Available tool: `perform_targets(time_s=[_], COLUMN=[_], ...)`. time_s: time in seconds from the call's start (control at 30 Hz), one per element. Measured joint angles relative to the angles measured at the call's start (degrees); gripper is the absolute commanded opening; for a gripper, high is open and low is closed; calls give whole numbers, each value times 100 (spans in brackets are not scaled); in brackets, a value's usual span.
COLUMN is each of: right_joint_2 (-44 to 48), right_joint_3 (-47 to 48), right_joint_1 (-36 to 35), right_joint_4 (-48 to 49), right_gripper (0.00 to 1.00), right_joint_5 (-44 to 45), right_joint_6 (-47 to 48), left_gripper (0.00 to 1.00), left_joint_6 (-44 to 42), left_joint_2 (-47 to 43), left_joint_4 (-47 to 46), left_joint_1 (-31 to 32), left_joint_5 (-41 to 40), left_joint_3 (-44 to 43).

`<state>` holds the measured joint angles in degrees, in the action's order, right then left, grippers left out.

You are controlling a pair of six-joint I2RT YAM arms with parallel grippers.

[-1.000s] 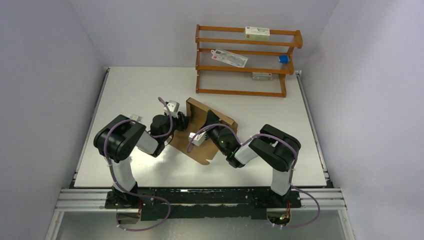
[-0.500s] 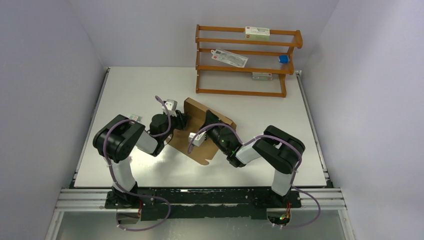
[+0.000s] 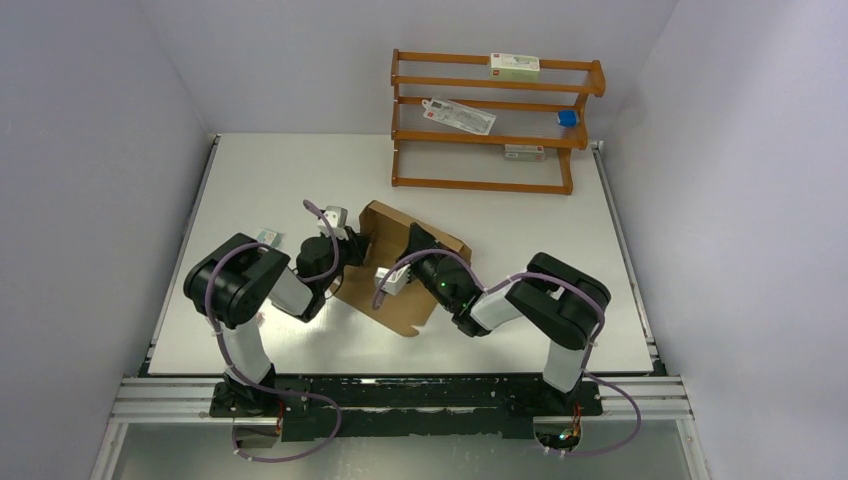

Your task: Fold the paper box

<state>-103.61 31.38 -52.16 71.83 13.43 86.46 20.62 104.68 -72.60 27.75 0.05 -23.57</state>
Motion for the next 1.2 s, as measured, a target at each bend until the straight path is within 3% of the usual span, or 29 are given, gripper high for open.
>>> perform_targets(time_s=[0.17,0.43,0.63,0.83,1.2], right_joint_2=[431,1388,1458,1453,1475], right_joint_3=[116,1318,1834,2363,4000], right_joint_1=[-122,-164,-164,-160,243], right_joint_4=[-852,-3790,-5265,-6378,-8150], right_gripper=[9,22,27,44,49], right_joint_5=[72,-96,-260,-531,-1768], right_joint_6=[-472,-2208,-3084,-3827,-5222], left_gripper=[8,5,5,5,5], left_joint_6=[-31,-188,-332,-531,-745], left_joint_2=[-72,-90,-103,-295,-332], left_joint_4=[-162,-605,-680,-608,-688], left_joint_1=[72,173,236,236,264], left_joint_5=[-299,-396,-398,-437,-428], left_joint_3=[275,595,671,780,826])
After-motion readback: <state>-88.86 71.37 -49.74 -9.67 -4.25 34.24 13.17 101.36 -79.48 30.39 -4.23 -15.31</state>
